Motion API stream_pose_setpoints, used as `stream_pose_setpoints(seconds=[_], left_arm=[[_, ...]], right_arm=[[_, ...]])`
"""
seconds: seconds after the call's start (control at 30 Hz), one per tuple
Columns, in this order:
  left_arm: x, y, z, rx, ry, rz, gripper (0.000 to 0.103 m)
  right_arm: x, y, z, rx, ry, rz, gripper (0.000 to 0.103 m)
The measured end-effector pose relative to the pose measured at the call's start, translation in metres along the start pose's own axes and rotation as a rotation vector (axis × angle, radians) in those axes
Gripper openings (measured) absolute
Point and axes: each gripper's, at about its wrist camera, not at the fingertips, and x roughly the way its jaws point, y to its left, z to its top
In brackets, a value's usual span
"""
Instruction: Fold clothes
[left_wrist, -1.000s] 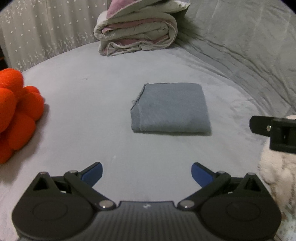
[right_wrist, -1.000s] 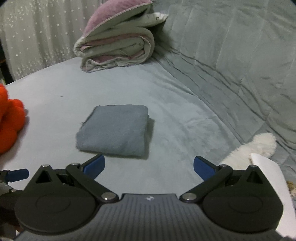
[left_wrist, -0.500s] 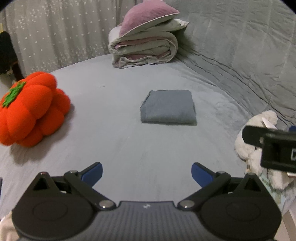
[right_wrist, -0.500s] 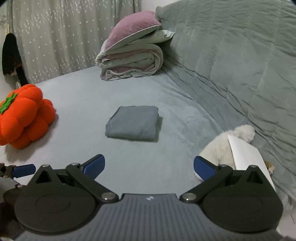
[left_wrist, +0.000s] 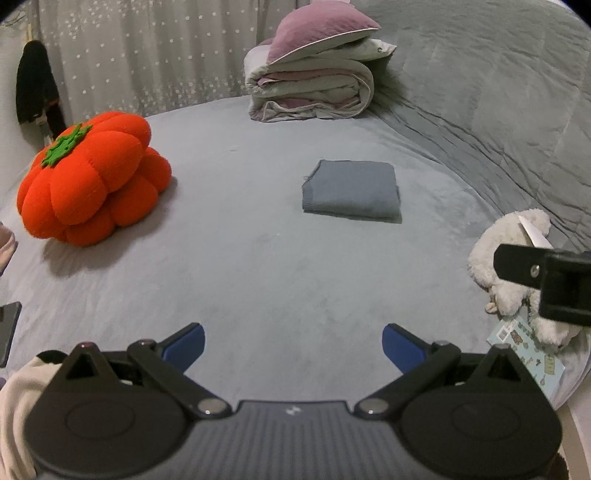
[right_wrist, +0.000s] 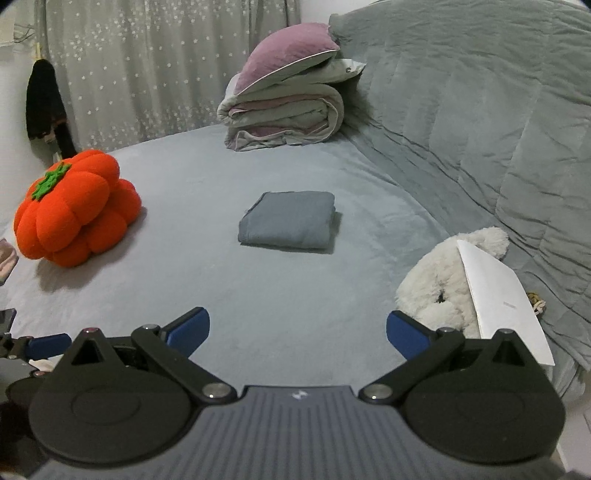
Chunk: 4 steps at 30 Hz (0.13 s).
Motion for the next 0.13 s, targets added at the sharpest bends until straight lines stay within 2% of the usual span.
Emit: stream_pose_setpoints(seconds=[0.13], left_arm=[[-0.0005, 0.0011, -0.0039, -0.003, -0.005, -0.002, 0.102]], right_arm=[[0.0020, 0.0053, -0.0046, 0.000, 0.009, 0.009, 0.103]])
